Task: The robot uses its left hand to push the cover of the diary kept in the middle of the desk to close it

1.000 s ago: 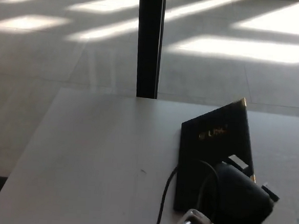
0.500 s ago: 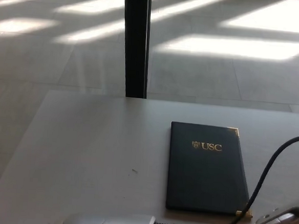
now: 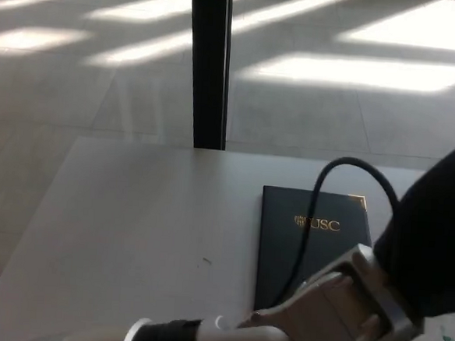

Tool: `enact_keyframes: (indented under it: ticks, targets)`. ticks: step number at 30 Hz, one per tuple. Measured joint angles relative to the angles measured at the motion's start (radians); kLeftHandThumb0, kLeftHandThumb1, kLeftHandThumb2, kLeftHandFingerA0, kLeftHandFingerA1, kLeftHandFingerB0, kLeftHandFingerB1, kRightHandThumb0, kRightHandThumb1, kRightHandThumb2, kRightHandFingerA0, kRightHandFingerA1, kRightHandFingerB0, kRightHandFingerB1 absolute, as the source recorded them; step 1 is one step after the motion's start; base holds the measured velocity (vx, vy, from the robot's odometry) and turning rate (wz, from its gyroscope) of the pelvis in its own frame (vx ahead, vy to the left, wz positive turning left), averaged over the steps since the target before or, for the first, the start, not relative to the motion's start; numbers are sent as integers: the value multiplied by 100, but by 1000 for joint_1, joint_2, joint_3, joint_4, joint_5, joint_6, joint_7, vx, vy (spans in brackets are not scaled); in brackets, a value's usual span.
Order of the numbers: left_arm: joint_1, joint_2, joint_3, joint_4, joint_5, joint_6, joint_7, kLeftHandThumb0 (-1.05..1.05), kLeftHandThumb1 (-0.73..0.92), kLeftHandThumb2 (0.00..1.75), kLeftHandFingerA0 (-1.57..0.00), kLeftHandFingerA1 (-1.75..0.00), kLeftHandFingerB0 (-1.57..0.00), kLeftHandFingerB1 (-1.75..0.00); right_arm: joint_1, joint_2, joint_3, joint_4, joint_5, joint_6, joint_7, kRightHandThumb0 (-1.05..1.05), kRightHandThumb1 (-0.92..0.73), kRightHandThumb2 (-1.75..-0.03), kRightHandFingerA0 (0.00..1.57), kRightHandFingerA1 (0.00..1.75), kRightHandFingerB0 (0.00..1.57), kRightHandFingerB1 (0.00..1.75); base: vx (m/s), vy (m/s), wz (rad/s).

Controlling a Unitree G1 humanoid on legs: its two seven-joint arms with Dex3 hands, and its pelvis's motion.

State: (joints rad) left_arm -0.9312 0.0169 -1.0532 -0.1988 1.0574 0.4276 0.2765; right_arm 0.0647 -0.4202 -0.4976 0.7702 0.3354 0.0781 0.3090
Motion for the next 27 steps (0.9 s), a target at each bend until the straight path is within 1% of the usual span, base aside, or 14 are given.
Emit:
enact_keyframes:
  ticks: [4,6,9,10,11,12,15,18,19,21,22,25,26,27]
  targets:
    - [100,164,138,-31,-17,-18,-1,-105,83,120,-34,-78,-42,-83,0,0,0,6,0,-4,8,-96,-92,-74,61,91,68,73,0,0,0]
    - [148,225,198,-36,-25,-24,-1,-105,92,82,-90,-120,-108,-128,0,0,0,8,0,-6,9,-96,-92,-74,61,91,68,73,0,0,0]
    - [239,311,306,-38,-47,-32,-1,-105,68,125,-112,-121,-123,-126,1,0,0,8,0,-7,11,-96,-92,-74,61,91,68,73,0,0,0]
    - [276,338,347,-37,-57,-36,0,-62,78,64,-65,-41,-61,-40,1,0,0,9,0,-8,13,-91,-92,-68,76,95,80,73,0,0,0]
    - [297,352,371,-35,-63,-40,0,-48,74,62,-67,-54,-63,-50,3,2,0,4,0,-7,11,-91,-92,-70,75,96,77,71,0,0,0]
    - [322,366,398,-31,-70,-45,1,-49,77,63,-63,-53,-60,-49,5,5,-1,-2,0,-6,8,-85,-76,-124,81,95,81,76,0,0,0]
    - [416,410,507,-12,-107,-67,2,-54,78,63,-75,-76,-62,-48,13,22,-1,-29,0,-4,-5,-87,-76,-125,84,94,79,76,0,0,0]
    - [480,432,584,16,-137,-86,2,-59,81,64,-82,-81,-63,-49,17,28,-1,-39,-1,-2,-13,-85,-73,-122,79,94,85,79,0,0,0]
    - [517,446,629,38,-157,-97,2,-57,79,63,-71,-74,-65,-48,20,31,-1,-45,-2,-1,-18,-93,-92,-72,82,95,83,71,0,0,0]
    - [550,456,671,59,-175,-110,2,-52,79,64,-82,-105,-67,-50,22,33,-1,-52,-4,0,-23,-79,-71,-122,82,94,83,78,0,0,0]
    - [589,464,725,88,-197,-123,2,-57,84,65,-76,-104,-68,-52,24,36,-1,-59,-6,0,-27,-92,-92,-68,77,95,83,72,0,0,0]
    - [651,469,816,142,-235,-144,1,-56,83,64,-73,-68,-70,-51,29,42,-1,-73,-9,2,-34,-86,-73,-123,77,91,81,76,0,0,0]
    - [668,469,843,161,-247,-151,1,-55,84,65,-72,-60,-65,-50,31,44,-1,-75,-10,2,-36,-92,-92,-69,78,93,78,70,0,0,0]
    - [688,469,877,184,-260,-157,1,-55,84,65,-72,-60,-65,-50,33,45,-1,-79,-12,2,-38,-92,-92,-69,78,93,78,70,0,0,0]
